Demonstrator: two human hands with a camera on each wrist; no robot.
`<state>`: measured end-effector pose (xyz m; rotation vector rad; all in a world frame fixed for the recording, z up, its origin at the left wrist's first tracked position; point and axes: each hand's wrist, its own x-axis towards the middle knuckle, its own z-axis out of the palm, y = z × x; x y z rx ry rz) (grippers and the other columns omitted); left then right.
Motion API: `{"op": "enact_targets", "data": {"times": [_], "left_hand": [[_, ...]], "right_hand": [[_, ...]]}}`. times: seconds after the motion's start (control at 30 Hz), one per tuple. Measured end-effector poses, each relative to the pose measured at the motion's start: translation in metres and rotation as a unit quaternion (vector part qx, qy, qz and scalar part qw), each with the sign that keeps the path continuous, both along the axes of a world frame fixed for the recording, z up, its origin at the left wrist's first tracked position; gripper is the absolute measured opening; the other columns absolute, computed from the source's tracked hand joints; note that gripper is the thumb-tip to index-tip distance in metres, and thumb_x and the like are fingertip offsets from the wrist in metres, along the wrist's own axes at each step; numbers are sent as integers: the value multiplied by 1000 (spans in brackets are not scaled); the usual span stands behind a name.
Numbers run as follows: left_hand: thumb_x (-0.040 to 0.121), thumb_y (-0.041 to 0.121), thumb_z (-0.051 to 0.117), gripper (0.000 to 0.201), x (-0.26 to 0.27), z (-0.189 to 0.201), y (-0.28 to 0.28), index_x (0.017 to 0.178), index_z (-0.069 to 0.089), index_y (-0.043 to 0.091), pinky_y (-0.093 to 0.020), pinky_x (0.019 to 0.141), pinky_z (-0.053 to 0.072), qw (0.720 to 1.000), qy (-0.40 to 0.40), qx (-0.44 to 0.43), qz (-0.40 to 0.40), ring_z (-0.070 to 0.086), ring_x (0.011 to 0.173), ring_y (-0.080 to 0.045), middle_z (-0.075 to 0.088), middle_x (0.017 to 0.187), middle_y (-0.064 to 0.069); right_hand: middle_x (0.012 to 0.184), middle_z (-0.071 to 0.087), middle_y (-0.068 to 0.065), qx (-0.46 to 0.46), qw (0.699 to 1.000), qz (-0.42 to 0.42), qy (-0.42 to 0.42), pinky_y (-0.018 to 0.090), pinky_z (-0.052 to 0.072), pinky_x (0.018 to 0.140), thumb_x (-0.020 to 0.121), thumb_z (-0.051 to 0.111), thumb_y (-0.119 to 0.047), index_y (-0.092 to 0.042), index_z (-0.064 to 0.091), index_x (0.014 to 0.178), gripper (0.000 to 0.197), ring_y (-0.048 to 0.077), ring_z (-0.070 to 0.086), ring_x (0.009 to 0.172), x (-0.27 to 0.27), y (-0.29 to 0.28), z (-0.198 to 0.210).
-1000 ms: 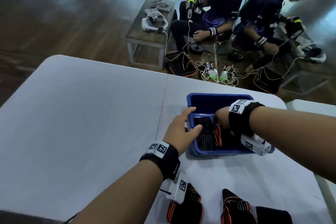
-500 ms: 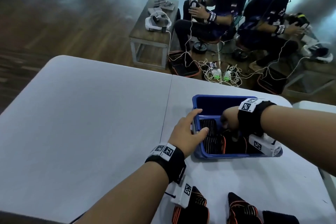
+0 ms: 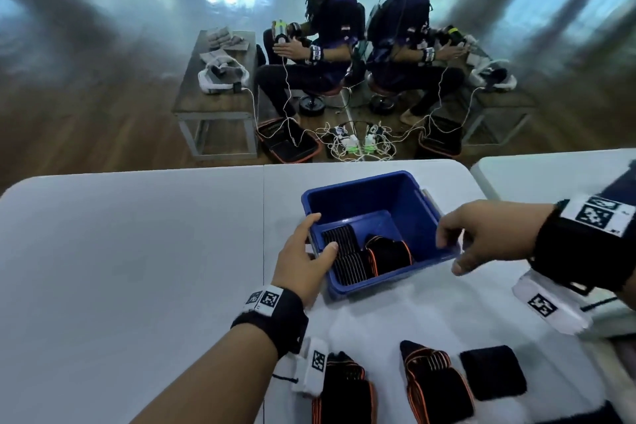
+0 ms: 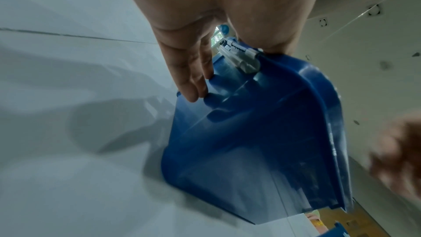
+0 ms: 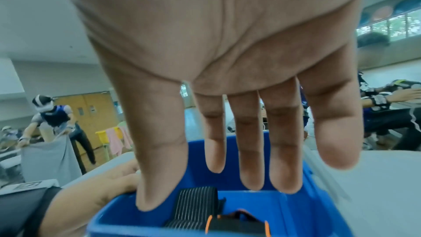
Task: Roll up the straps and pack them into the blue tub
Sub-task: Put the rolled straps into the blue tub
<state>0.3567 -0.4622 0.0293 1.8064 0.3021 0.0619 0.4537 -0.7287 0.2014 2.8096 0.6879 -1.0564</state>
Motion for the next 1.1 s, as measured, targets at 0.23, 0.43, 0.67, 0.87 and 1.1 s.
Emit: {"op": "enact_targets", "data": {"times": [0.23,0.43,0.67,0.87,1.1], "left_hand": [[96,35,66,55,-1,-8,-3,141,42,52,-45,91,59,1000,-9,-16,21,65,104,-17,57,126,2],[96,35,66,53,1,-9,-2,135,41,60,-53,92,58,1000,-9,3,19,61,116,-24,60,130,-3],[96,34,65,52,2,-8,-3,137,41,56,-52,88,60,1000,1,9,18,60,119,-22,61,130,-2],[97,33,64,53,2,-7,-3,140,40,54,-51,87,61,1000,3,5,16,60,120,-24,60,132,-3],[97,33,64,53,2,-8,-3,139,40,55,-52,89,59,1000,3,-9,18,62,119,-26,60,131,-4]], "right_hand": [[105,66,-12,-31,995,-66,64,8,40,61,76,81,-20,-32,72,107,35,-5,58,76,-52,-72,-59],[110,55,-11,-31,988,-126,79,26,48,80,69,83,-10,-32,62,122,61,16,59,105,-86,-95,-119],[98,57,-8,-41,990,-117,71,27,45,72,67,83,-8,-26,63,107,48,16,57,87,-106,-107,-145],[94,59,-9,-27,990,-122,70,34,54,78,66,84,-11,-31,50,94,48,18,59,86,-106,-106,-147],[105,66,-5,7,982,-174,67,38,57,82,70,84,-12,-32,58,107,49,19,65,94,-100,-102,-136]]}}
